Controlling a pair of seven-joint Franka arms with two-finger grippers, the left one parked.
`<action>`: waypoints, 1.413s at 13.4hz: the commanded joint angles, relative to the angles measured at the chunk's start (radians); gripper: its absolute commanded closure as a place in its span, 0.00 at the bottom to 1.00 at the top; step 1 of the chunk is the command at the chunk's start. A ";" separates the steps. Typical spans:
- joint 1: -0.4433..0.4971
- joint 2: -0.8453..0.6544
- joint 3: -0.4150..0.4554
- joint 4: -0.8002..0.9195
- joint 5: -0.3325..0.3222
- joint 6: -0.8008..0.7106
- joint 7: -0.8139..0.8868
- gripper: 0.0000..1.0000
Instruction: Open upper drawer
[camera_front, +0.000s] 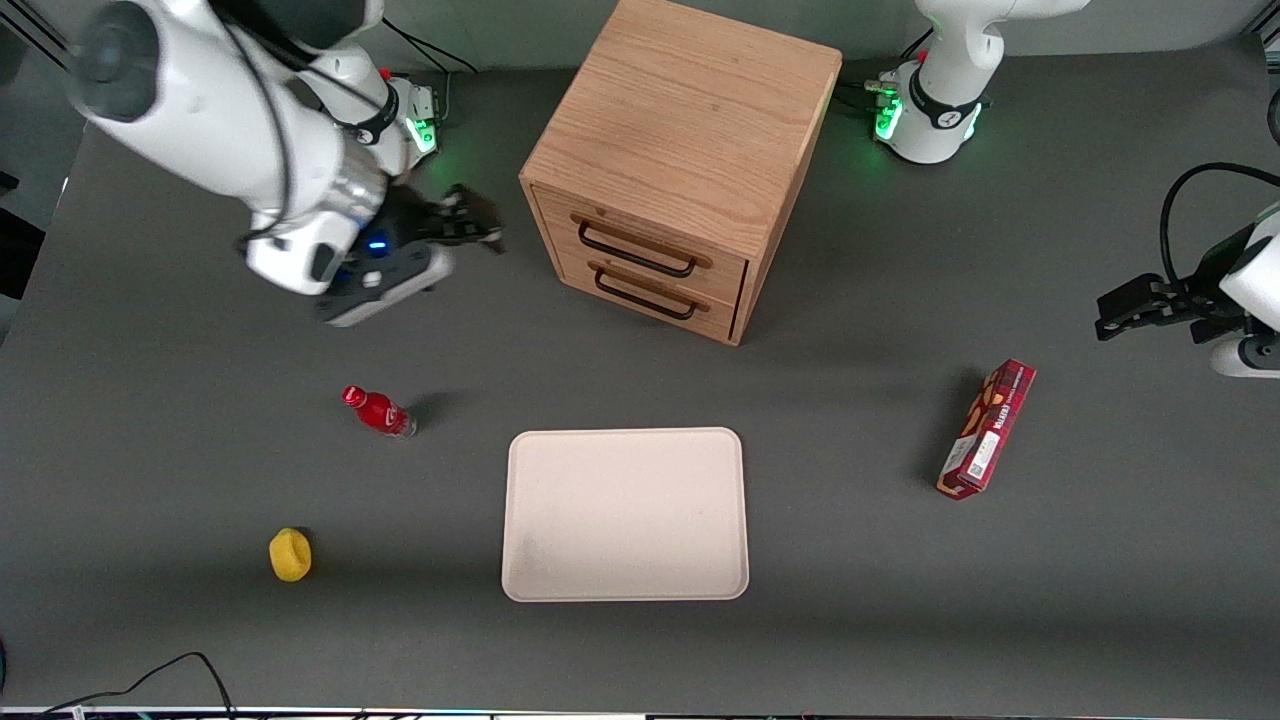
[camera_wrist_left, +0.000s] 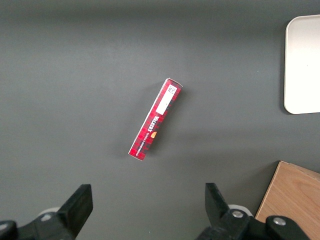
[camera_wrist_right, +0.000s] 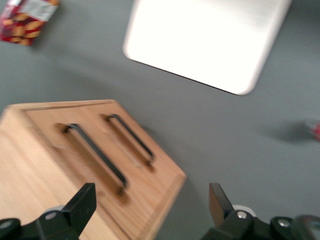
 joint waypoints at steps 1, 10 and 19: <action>0.053 0.122 0.050 0.102 0.025 0.051 -0.035 0.00; 0.136 0.295 0.061 0.155 -0.071 0.066 -0.418 0.00; 0.138 0.298 0.139 0.035 -0.192 0.148 -0.425 0.00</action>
